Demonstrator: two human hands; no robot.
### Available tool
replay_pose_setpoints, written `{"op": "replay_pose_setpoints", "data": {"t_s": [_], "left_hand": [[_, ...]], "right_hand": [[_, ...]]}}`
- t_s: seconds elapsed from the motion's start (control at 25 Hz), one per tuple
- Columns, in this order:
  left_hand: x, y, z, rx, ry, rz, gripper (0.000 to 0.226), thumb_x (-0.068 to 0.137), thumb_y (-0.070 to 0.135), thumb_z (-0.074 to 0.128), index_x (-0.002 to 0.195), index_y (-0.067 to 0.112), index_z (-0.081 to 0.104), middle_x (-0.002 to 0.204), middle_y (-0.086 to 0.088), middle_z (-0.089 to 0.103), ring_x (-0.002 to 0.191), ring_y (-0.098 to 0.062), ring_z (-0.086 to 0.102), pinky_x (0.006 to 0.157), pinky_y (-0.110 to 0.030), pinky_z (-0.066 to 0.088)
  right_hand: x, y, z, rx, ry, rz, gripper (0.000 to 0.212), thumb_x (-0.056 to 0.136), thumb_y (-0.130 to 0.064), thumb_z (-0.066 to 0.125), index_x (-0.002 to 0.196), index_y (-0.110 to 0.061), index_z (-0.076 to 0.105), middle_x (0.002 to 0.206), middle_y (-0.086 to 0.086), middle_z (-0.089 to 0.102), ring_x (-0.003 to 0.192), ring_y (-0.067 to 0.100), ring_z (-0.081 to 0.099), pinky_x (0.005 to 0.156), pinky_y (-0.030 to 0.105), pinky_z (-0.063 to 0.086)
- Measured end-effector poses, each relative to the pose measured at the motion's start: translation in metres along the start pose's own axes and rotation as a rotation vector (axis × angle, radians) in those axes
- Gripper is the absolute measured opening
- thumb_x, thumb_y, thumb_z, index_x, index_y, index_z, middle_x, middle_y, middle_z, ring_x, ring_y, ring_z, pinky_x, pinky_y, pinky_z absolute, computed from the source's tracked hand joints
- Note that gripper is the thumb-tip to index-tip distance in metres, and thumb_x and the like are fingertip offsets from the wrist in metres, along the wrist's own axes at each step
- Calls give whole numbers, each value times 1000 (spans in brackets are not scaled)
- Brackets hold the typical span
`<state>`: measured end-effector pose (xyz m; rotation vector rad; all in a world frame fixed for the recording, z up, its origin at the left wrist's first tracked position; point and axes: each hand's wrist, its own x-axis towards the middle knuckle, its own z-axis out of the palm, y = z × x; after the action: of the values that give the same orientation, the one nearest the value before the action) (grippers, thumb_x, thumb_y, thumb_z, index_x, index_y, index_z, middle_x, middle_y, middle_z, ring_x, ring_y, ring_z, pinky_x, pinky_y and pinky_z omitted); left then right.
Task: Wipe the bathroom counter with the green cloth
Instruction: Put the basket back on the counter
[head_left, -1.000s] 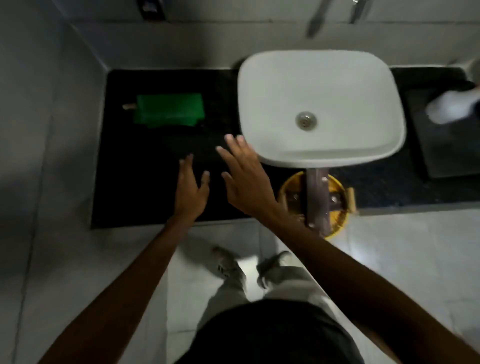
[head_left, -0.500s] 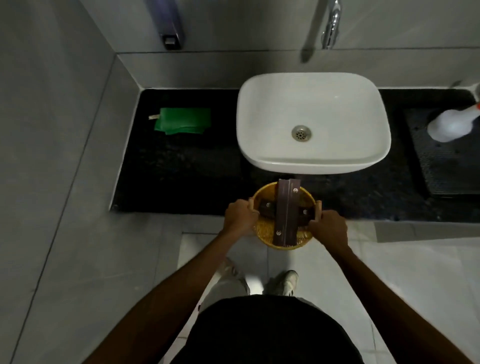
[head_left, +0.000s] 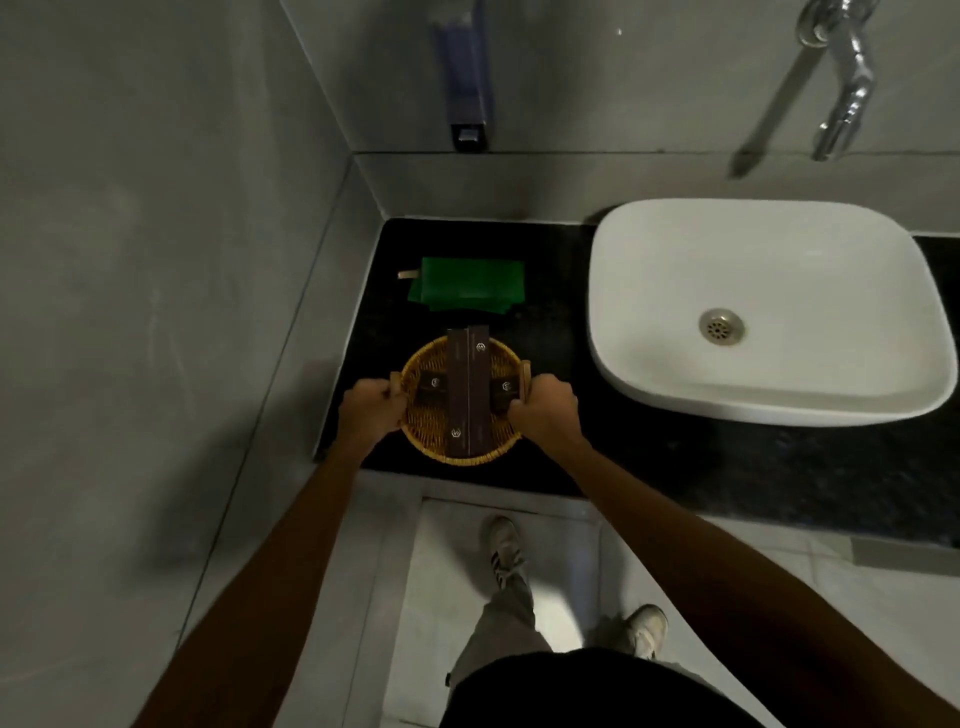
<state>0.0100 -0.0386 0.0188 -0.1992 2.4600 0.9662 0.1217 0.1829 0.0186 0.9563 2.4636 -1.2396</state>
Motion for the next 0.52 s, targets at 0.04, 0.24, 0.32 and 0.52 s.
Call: {"op": "replay_pose_setpoints", "data": {"t_s": [0.04, 0.24, 0.32, 0.52], "left_hand": [[20, 3, -5, -5, -31, 12, 35, 103, 25, 57, 102, -6, 74, 101, -29, 76, 96, -42, 76, 92, -56, 63], [77, 1, -13, 70, -187, -39, 42, 102, 34, 58, 108, -6, 71, 109, -30, 74, 106, -44, 73, 96, -57, 60], [86, 7, -16, 150, -175, -8, 54, 99, 50, 59, 127, 4, 67, 127, -21, 71, 120, -40, 68, 104, -52, 57], [143, 75, 2, -52, -106, 136, 52, 101, 41, 62, 144, 13, 55, 142, -13, 63, 132, -33, 61, 104, -39, 52]], "right_hand": [[12, -11, 6, 2, 4, 33, 27, 79, -11, 64, 57, -17, 49, 55, -4, 53, 45, 9, 52, 32, 14, 31], [37, -26, 32, -20, -25, 175, 16, 88, -26, 66, 77, -15, 62, 75, 3, 65, 68, 22, 68, 54, 26, 58], [50, -25, 24, -22, 72, 187, 33, 90, -44, 62, 102, -14, 68, 96, 8, 72, 87, 29, 70, 76, 33, 58], [142, -54, -6, 310, 309, 165, 48, 95, -29, 66, 136, -4, 60, 129, 15, 68, 121, 28, 63, 90, 25, 43]]}}
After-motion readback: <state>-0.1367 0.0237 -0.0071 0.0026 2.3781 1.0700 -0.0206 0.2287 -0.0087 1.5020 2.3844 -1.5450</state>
